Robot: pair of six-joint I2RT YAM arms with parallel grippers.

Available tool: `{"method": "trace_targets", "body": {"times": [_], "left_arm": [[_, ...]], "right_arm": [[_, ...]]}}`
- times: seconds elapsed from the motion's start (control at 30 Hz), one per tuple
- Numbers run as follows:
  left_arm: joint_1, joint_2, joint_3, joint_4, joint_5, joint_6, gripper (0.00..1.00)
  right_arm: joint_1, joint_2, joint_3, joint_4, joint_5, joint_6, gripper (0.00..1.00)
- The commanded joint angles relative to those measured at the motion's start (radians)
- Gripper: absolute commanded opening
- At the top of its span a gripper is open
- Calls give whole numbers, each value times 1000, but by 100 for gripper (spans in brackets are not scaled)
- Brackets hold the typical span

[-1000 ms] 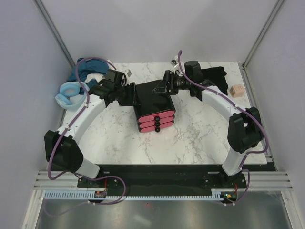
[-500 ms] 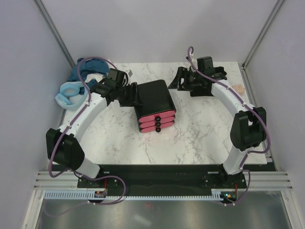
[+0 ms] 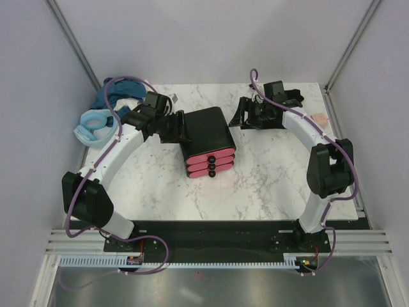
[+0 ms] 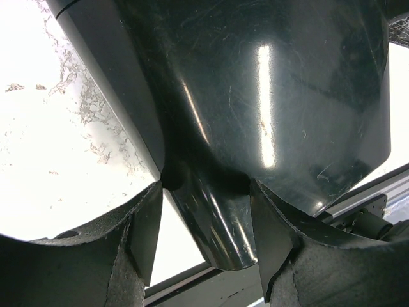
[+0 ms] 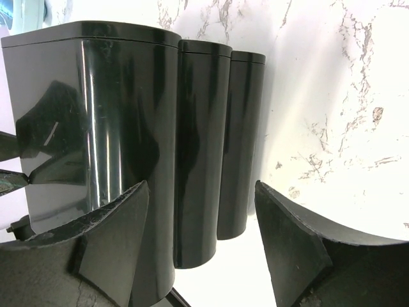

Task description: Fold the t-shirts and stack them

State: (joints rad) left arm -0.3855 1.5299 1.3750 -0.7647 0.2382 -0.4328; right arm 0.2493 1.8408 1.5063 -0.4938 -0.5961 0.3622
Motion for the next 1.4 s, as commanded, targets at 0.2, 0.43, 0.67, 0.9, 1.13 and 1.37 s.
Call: {"method": "trace_targets", "body": {"times": [0.2,0.43,0.67,0.9,1.13,1.37], "left_arm": [[-35,78,-80,-183,-25,11,62],[-35,79,-83,-182,-20,14,62],[-36,82,-85,-182,-16,14,61],[-38,67,-113,-183,-25,-4,7],[-36,58,-149,-186,-23,-12,23],[-35,36,-182,-211,-57,-32,64]], "right_arm": [[42,2,61,-5,-71,11,77],[57,23,48,-3,-105,8,80],[137,116,49,1,-154,0,75],[231,159,80,21,-185,24,70],[326,216,135,26,-209,41,73],[421,271,210,34,-223,84,74]]}}
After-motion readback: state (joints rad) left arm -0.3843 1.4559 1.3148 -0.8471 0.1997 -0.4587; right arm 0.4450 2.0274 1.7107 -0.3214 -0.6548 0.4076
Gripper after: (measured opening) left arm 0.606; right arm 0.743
